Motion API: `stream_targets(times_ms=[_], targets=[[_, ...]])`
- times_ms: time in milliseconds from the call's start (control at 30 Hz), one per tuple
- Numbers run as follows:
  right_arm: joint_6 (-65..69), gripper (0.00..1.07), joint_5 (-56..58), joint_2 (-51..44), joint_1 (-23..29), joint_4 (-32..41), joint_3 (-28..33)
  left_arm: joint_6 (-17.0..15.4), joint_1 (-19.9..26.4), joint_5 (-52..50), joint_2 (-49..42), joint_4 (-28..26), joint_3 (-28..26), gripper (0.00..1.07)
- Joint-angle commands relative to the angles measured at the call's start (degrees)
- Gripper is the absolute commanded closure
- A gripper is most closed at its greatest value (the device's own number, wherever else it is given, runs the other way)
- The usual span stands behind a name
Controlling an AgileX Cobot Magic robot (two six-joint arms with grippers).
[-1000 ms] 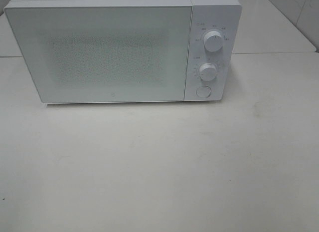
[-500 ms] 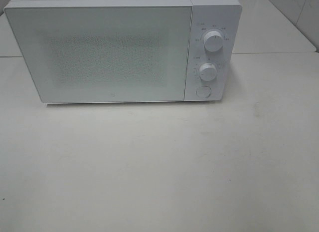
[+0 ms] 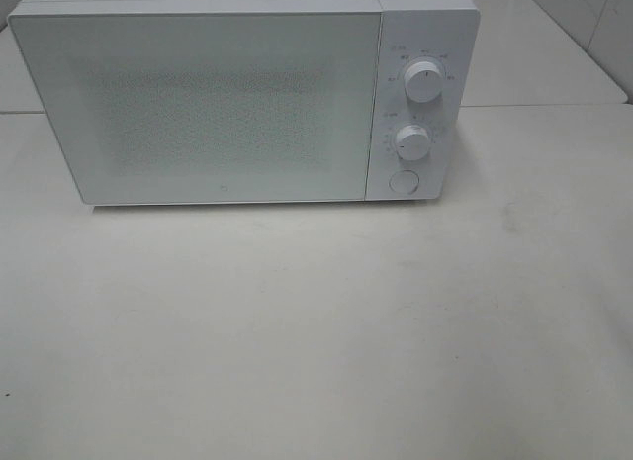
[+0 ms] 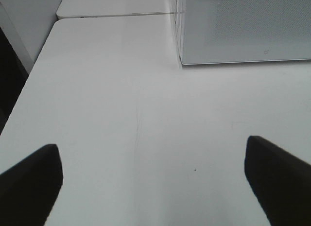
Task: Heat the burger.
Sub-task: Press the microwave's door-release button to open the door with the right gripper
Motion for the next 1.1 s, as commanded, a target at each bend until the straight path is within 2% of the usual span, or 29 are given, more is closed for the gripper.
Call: stream_targets(times_ms=[33,333,400,500,700,800,867,967,1067,1100], targets=[[-0.63,0.31,-5.44,3.9,-0.11,0.06,-0.57,-0.23,0.17,-0.52,-1.32,-0.23,0.23,0.12],[-0.63,0.31,-16.79,11.0,-0.11,0.0,-0.57,-0.23,0.17,-0.52,-1.32,-0.23,0.23,0.12],[-0.63,0.31,-23.32,14.73,-0.11,-0.06,-0.52,-0.23,0.17,-0.52,-1.32,-0.23,0.23,0.12],[-0.63,0.31,-25.38,15.47,-0.11,-0.06,-0.34,-0.23,0.17,-0.52,-1.32,-0.23,0.23,0.12],[-0.63,0.31,-37.7,20.28,-0.06,0.11,2.12,-0.23,0.17,-0.52,-1.32,-0.23,0.23,0.12],[-0.8,0.31,-44.4,23.03,-0.06,1.38,3.67,-0.23,0.17,-0.52,-1.32,-0.23,0.23,0.12],[-3.15,0.31,-52.6,26.87,-0.06,5.1,5.56,-0.23,0.17,-0.52,-1.32,-0.23,0.23,0.12],[-4.01,0.31,-54.83,27.85,-0.06,6.19,6.07,-0.23,0.17,-0.52,-1.32,-0.23,0.23,0.12],[-9.05,0.31,-64.52,31.97,3.21,12.78,8.31,-0.23,0.17,-0.52,-1.32,-0.23,0.23,0.12],[-9.05,0.31,-64.52,31.97,3.21,12.78,8.31,-0.23,0.17,-0.52,-1.32,-0.23,0.23,0.12]])
